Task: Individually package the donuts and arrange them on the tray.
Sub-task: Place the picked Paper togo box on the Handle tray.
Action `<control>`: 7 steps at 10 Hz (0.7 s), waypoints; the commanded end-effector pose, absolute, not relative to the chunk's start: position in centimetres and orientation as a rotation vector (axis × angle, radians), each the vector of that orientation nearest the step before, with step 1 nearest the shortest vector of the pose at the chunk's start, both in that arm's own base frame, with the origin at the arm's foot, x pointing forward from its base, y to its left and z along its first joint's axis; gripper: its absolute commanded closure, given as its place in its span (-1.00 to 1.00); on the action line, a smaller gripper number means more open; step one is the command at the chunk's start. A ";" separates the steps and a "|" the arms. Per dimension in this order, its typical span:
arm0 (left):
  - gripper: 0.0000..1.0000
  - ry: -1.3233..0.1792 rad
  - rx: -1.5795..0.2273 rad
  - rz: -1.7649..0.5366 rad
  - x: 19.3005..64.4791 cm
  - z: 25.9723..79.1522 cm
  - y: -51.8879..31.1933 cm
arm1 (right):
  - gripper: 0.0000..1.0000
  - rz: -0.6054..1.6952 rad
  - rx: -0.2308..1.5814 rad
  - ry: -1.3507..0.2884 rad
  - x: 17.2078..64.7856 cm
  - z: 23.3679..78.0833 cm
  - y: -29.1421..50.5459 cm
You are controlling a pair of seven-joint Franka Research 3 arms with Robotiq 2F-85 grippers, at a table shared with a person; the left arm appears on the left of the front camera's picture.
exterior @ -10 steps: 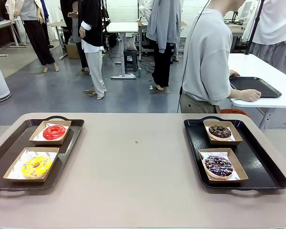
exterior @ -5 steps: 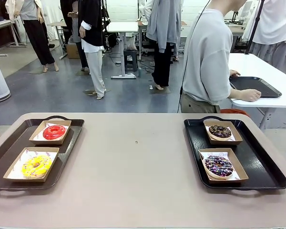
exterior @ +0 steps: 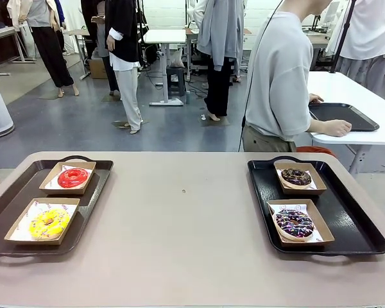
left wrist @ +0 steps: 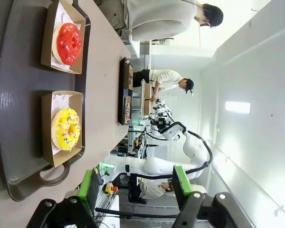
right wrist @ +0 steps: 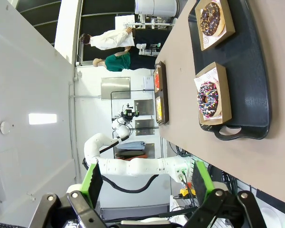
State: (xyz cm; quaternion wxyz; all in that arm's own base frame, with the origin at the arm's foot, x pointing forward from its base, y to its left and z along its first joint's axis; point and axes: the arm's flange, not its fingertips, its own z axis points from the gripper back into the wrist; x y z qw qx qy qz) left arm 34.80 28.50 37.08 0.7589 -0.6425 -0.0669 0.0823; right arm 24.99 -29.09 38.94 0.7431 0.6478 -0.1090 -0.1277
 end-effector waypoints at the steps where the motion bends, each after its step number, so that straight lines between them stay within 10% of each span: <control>1: -0.65 -0.145 -1.396 0.189 34.8 37.3 28.8 | -1.00 -0.278 1.426 -0.241 25.0 39.0 -29.2; 7: -0.65 -0.145 -1.396 0.189 34.8 37.3 28.8 | -1.00 -0.278 1.426 -0.241 25.0 39.0 -29.2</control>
